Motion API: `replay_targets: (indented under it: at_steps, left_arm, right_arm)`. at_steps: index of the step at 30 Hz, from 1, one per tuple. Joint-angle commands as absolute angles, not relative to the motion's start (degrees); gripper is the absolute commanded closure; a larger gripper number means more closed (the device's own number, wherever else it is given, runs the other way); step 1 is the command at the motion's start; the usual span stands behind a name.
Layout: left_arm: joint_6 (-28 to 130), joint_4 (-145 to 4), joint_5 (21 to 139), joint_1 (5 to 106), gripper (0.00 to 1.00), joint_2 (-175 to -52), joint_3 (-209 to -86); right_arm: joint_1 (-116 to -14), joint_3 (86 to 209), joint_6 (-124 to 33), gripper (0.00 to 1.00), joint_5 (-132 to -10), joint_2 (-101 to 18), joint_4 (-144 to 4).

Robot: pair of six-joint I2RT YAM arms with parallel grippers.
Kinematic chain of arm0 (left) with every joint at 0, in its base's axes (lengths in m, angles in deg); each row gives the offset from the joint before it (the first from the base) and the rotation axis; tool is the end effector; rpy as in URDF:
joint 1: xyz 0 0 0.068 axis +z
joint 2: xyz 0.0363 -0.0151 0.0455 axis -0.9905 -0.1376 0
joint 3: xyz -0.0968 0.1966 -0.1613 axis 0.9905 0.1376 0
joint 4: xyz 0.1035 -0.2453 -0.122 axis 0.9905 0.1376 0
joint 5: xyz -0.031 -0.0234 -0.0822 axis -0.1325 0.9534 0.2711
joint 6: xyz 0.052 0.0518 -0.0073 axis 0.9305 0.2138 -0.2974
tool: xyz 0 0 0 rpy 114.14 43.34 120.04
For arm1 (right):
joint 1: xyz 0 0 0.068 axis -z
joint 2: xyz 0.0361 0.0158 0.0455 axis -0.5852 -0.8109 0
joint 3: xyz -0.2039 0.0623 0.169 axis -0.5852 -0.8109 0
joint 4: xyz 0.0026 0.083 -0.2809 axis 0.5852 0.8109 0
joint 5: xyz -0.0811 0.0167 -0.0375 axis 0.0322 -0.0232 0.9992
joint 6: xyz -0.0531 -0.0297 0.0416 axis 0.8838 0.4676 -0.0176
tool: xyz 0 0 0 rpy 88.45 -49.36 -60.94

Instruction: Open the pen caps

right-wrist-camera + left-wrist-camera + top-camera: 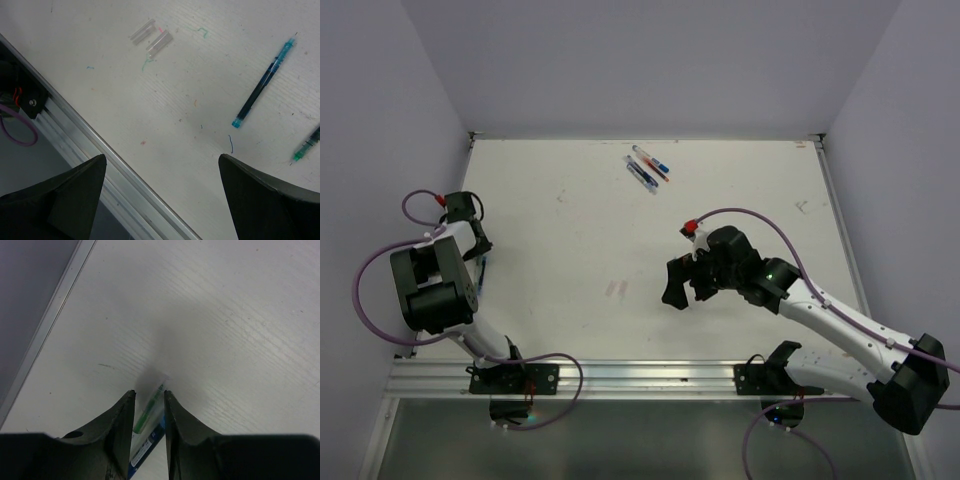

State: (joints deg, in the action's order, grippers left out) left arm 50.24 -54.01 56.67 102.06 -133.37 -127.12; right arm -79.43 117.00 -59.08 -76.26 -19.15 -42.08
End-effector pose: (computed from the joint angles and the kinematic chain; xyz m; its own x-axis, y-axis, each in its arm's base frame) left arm 0.3316 0.1378 0.1131 -0.6811 -0.4647 -0.5658 -0.6194 0.7778 0.1068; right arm 0.1851 0.1949 0.2413 -0.7333 -0.2267 -0.6410 -0.5691 0.7206 0.3961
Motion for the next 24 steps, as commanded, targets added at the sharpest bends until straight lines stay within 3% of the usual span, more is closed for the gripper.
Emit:
replay_targets:
  at_steps: [1, 5, 9, 15, 24]
  left_arm:
    - [51.46, -56.40, 56.27, 102.13, 0.68, -133.76, -126.39]
    - [52.34, -56.14, 55.92, 101.78, 0.69, -134.11, -126.39]
    - [52.96, -55.97, 55.04, 101.69, 0.77, -135.07, -126.39]
    - [53.48, -56.49, 55.30, 101.69, 0.78, -136.39, -126.65]
    - [56.73, -56.41, 56.18, 101.52, 0.95, -138.85, -128.32]
  right_arm:
    - [-79.76, 116.61, -58.46, 0.01, -75.28, -17.71, -42.95]
    - [-79.68, 116.52, -58.46, 0.02, -74.93, -17.36, -42.86]
    - [-79.76, 116.61, -58.28, 0.01, -74.49, -17.01, -42.60]
    - [-79.76, 116.52, -58.37, 0.01, -73.97, -16.48, -42.42]
    - [-79.76, 116.35, -58.46, 0.01, -73.61, -16.40, -42.68]
